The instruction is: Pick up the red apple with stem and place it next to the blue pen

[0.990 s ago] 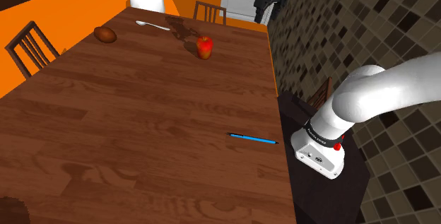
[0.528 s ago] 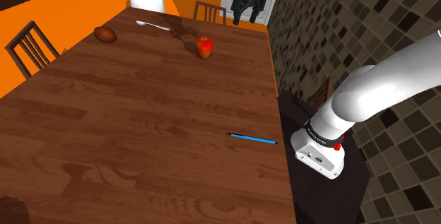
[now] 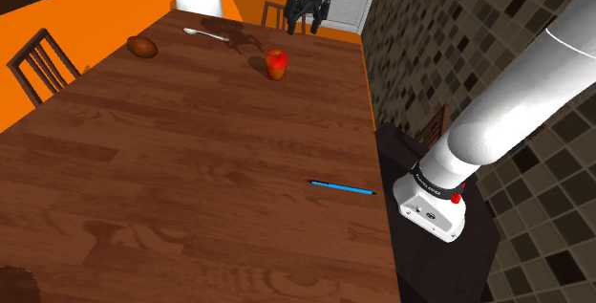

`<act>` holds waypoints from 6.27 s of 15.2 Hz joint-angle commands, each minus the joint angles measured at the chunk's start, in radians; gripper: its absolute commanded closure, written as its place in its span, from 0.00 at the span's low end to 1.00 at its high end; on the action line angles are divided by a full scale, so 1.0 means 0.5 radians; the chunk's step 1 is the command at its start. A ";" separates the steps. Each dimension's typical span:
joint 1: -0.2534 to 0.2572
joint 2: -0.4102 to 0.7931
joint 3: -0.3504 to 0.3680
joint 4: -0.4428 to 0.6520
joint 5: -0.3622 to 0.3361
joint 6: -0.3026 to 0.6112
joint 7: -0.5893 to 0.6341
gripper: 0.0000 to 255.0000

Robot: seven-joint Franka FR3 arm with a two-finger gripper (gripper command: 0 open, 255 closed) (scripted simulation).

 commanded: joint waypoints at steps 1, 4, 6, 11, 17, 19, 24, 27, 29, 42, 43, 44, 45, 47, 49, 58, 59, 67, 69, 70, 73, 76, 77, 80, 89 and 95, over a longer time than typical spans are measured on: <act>-0.003 0.159 -0.002 0.136 0.007 0.022 0.014 0.00; -0.007 0.397 -0.007 0.349 0.016 0.044 0.032 0.00; -0.010 0.558 -0.010 0.506 0.022 0.046 0.045 0.00; -0.003 0.666 -0.007 0.521 0.028 0.140 0.048 0.00; 0.005 0.698 -0.002 0.468 0.031 0.225 0.046 0.00; 0.005 0.698 -0.002 0.468 0.031 0.225 0.046 0.00; 0.005 0.698 -0.002 0.469 0.031 0.225 0.046 1.00; 0.005 0.698 -0.002 0.469 0.031 0.225 0.046 1.00; 0.005 0.698 -0.002 0.469 0.031 0.225 0.046 1.00; 0.002 0.630 -0.005 0.619 0.020 0.008 0.078 1.00; 0.002 0.625 -0.005 0.638 0.019 -0.016 0.082 1.00; 0.001 0.619 -0.005 0.658 0.018 -0.041 0.085 1.00; 0.001 0.615 -0.005 0.678 0.017 -0.066 0.089 1.00; 0.000 0.606 -0.005 0.720 0.015 -0.116 0.096 1.00; 0.000 0.600 -0.006 0.765 0.013 -0.167 0.103 1.00; -0.002 0.592 -0.007 0.995 0.005 -0.403 0.137 1.00; -0.003 0.594 -0.007 1.024 0.004 -0.430 0.141 1.00; -0.004 0.627 -0.006 1.287 -0.002 -0.656 0.173 1.00; -0.004 0.637 -0.006 1.338 -0.003 -0.697 0.179 1.00; 0.012 0.560 0.004 1.230 0.000 -0.662 0.201 1.00; 0.059 0.350 0.038 0.947 0.011 -0.577 0.272 1.00; 0.106 0.160 0.078 0.708 0.027 -0.513 0.350 1.00; 0.122 0.101 0.093 0.636 0.033 -0.496 0.377 1.00; 0.168 -0.067 0.143 0.441 0.056 -0.452 0.464 1.00; 0.316 -0.495 0.328 0.007 0.160 -0.388 0.754 1.00; 0.412 -0.608 0.324 -0.289 0.062 -0.169 0.204 0.00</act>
